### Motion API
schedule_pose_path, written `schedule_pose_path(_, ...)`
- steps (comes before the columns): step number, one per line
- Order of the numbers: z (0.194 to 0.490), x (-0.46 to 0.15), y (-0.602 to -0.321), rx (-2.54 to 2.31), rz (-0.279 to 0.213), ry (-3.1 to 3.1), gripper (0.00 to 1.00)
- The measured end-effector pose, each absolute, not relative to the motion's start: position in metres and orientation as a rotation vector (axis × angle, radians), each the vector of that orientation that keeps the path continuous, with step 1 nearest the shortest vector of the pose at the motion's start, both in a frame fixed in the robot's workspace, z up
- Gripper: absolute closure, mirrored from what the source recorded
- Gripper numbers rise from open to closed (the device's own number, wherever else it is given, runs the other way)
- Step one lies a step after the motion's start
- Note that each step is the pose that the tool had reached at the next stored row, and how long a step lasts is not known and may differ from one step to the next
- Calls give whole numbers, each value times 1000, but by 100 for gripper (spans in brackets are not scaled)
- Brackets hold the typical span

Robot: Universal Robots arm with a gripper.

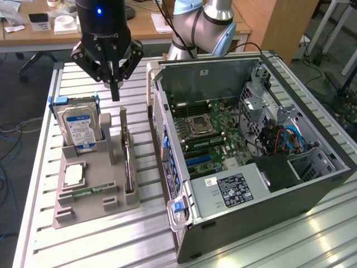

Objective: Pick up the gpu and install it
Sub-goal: 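Reach for the gpu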

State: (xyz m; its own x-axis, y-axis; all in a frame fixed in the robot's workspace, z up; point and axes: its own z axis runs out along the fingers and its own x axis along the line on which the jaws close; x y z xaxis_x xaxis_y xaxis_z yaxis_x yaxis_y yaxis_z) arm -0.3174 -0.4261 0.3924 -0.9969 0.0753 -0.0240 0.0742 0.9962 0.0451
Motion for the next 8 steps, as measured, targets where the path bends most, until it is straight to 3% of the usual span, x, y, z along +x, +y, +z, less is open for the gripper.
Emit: schedule_pose_path(8,392,-316,-426,117,69,3113,89)
